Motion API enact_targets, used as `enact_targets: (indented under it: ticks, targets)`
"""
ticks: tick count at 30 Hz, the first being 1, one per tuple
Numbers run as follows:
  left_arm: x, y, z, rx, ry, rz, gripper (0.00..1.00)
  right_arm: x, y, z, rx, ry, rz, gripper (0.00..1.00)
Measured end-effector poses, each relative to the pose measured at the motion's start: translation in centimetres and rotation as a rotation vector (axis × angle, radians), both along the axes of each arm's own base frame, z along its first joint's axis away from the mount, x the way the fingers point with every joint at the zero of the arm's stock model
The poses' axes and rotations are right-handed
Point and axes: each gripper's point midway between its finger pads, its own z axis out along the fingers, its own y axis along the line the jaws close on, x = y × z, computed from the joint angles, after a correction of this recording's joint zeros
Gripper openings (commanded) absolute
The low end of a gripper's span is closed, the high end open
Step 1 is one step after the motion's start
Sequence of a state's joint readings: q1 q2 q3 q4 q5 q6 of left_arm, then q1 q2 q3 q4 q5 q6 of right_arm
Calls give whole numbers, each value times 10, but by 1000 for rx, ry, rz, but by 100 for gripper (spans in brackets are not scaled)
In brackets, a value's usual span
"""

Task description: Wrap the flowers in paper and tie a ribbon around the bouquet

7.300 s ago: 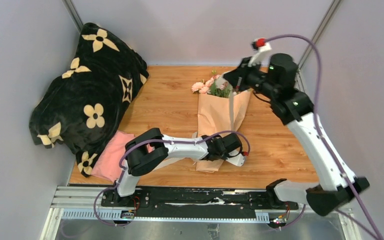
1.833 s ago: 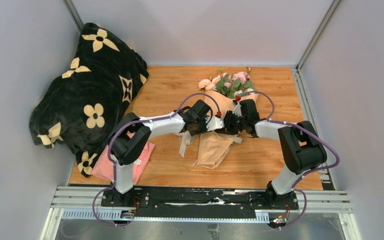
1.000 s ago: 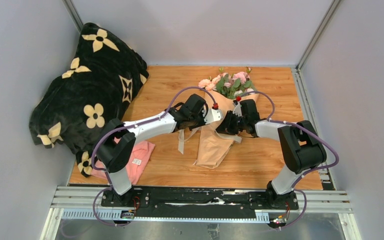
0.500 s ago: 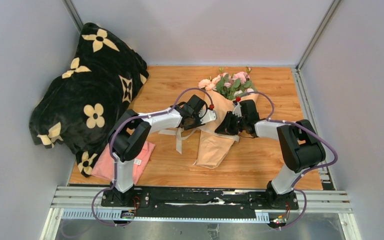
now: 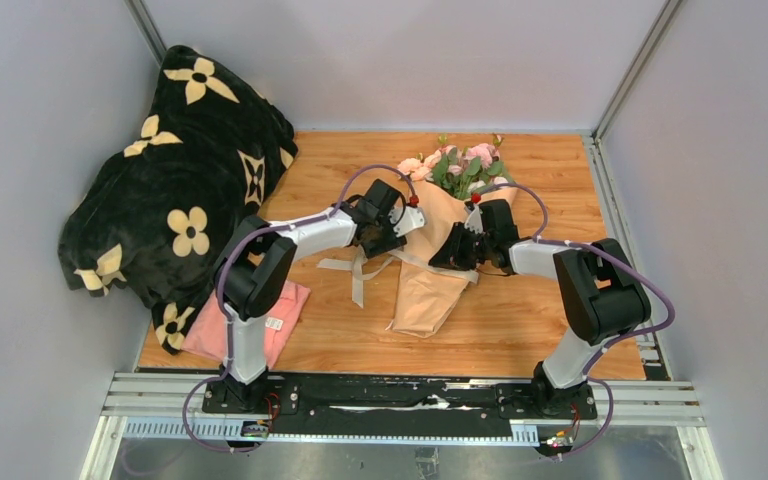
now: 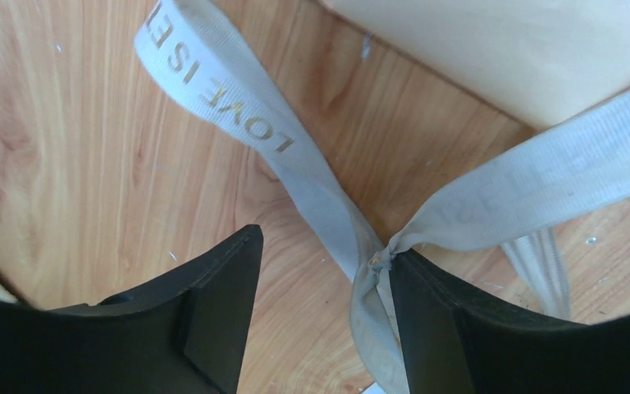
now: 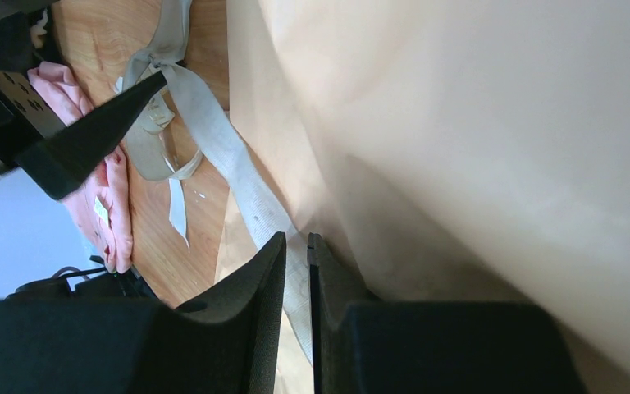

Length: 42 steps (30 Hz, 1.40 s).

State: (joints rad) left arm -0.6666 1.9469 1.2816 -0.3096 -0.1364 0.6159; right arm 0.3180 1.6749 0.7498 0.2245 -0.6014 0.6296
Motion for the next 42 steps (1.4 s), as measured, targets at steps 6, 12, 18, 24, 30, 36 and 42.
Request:
enact_targets:
  ticks: [6, 12, 18, 24, 30, 36, 42]
  targets:
    - [4, 10, 0, -126, 118, 40, 52, 1, 1, 0, 0, 0, 2, 19]
    - [-4, 5, 0, -179, 200, 15, 28, 2, 1, -1, 1, 2, 4, 19]
    - [-11, 4, -9, -164, 243, 11, 28, 2, 2, -1, 3, 4, 7, 19]
    - [-4, 6, -12, -144, 233, 41, 0, 2, 2, -1, 1, 4, 11, 19]
    - [-15, 1, -4, -180, 266, 9, 0, 4, 2, 0, -2, -4, 16, 19]
    - [-42, -5, 57, -288, 243, -78, 0, 5, -1, -3, 1, 6, 13, 19]
    - [-89, -22, 103, -308, 200, -219, 0, 6, 1, -2, 5, 0, 30, 19]
